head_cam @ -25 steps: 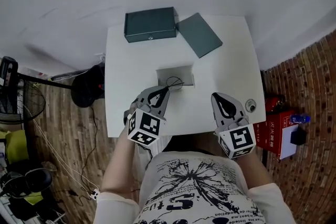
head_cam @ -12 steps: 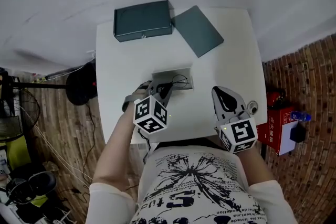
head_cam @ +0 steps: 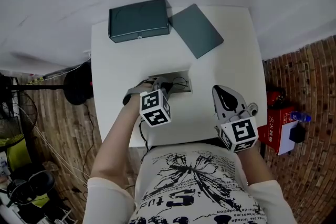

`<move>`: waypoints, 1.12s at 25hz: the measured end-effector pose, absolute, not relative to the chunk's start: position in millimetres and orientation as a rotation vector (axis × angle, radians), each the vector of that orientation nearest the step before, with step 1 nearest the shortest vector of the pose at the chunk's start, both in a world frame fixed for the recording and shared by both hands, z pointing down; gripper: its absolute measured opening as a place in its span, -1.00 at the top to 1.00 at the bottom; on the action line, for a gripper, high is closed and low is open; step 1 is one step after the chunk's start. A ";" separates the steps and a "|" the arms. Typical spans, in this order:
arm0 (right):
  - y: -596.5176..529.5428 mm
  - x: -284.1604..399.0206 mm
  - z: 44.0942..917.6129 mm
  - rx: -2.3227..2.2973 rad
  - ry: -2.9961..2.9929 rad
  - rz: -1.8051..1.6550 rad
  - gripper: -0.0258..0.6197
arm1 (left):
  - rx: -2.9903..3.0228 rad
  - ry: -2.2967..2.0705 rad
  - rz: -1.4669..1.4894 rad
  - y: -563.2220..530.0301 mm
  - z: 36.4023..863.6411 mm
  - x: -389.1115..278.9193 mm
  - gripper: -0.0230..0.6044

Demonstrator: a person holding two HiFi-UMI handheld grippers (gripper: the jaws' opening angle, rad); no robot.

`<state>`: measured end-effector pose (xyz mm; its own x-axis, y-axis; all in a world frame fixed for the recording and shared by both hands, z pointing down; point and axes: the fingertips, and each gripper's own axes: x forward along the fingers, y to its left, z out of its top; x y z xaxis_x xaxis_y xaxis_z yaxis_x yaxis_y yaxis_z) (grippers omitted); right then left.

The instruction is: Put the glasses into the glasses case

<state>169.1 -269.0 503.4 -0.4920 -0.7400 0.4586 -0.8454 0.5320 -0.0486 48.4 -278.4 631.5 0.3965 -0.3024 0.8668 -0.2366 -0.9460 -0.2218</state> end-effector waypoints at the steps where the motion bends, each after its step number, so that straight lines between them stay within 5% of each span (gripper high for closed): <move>1: -269.5 170.0 505.2 1.303 -2.388 0.383 0.87 | -2.573 0.479 -1.633 -277.2 634.9 49.3 0.87; 28: -284.8 170.4 518.5 1.293 -2.344 0.398 0.87 | -2.785 0.275 -1.665 -272.7 647.3 60.9 0.74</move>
